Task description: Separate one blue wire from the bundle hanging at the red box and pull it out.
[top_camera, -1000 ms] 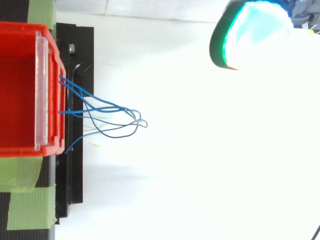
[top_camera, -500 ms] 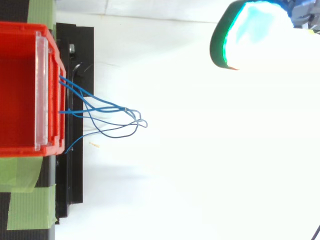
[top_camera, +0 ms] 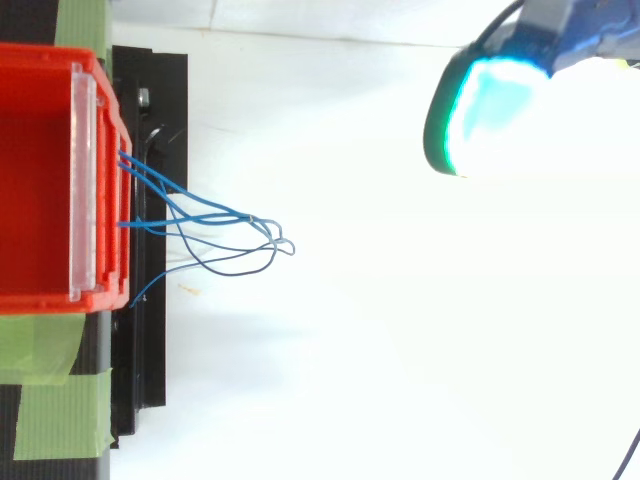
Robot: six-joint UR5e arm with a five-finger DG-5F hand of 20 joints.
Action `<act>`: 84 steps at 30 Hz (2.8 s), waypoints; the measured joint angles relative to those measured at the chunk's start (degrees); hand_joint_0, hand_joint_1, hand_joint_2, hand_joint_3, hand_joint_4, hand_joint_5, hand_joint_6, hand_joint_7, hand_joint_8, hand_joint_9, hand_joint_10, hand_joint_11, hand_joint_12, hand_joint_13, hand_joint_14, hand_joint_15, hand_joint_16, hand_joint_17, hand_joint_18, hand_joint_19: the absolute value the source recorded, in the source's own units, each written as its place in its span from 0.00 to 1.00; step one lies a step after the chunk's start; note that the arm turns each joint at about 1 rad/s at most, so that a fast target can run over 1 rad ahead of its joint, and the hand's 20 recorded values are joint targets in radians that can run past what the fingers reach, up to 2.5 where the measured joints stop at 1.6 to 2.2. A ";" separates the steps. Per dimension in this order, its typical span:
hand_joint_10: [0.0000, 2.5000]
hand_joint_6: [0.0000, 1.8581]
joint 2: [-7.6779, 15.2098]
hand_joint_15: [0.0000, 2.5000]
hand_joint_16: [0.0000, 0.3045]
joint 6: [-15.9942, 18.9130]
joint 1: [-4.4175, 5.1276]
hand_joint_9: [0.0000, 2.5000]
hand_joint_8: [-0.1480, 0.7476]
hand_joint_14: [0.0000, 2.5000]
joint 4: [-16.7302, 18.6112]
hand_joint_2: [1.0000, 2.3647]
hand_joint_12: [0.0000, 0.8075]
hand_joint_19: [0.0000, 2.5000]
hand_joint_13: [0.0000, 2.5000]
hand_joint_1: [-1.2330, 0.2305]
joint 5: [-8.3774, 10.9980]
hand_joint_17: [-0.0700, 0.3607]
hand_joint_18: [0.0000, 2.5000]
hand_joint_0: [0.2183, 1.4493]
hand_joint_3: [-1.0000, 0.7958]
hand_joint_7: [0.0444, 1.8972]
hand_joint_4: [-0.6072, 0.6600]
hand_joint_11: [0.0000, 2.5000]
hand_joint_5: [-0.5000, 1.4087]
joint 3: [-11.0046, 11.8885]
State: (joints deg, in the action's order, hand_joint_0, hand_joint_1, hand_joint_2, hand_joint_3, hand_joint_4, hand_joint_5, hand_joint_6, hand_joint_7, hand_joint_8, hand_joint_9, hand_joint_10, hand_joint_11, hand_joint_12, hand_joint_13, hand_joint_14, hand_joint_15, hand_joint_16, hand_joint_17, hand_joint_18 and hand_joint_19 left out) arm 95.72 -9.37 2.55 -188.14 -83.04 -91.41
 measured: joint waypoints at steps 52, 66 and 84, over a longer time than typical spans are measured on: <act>0.00 0.27 17.10 0.11 0.19 -31.27 3.82 0.25 0.53 0.00 26.02 0.00 0.52 0.09 0.19 0.35 14.35 0.46 0.18 0.26 0.28 0.52 0.70 0.10 0.18 0.01; 0.00 0.27 17.08 0.11 0.19 -29.11 7.60 0.25 0.53 0.00 27.90 0.00 0.52 0.09 0.20 0.35 19.44 0.46 0.19 0.26 0.28 0.53 0.70 0.11 0.18 0.01; 0.00 0.27 17.08 0.11 0.18 -28.08 8.26 0.26 0.53 0.00 27.87 0.00 0.51 0.10 0.21 0.33 20.77 0.45 0.20 0.29 0.28 0.60 0.68 0.11 0.19 0.01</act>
State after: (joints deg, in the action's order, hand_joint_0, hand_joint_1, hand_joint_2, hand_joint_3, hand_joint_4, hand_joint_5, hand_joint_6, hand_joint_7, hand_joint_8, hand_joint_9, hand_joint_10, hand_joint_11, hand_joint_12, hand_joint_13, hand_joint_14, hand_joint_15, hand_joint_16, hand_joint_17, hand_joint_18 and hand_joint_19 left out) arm 112.80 -37.44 10.81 -160.28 -62.27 -91.41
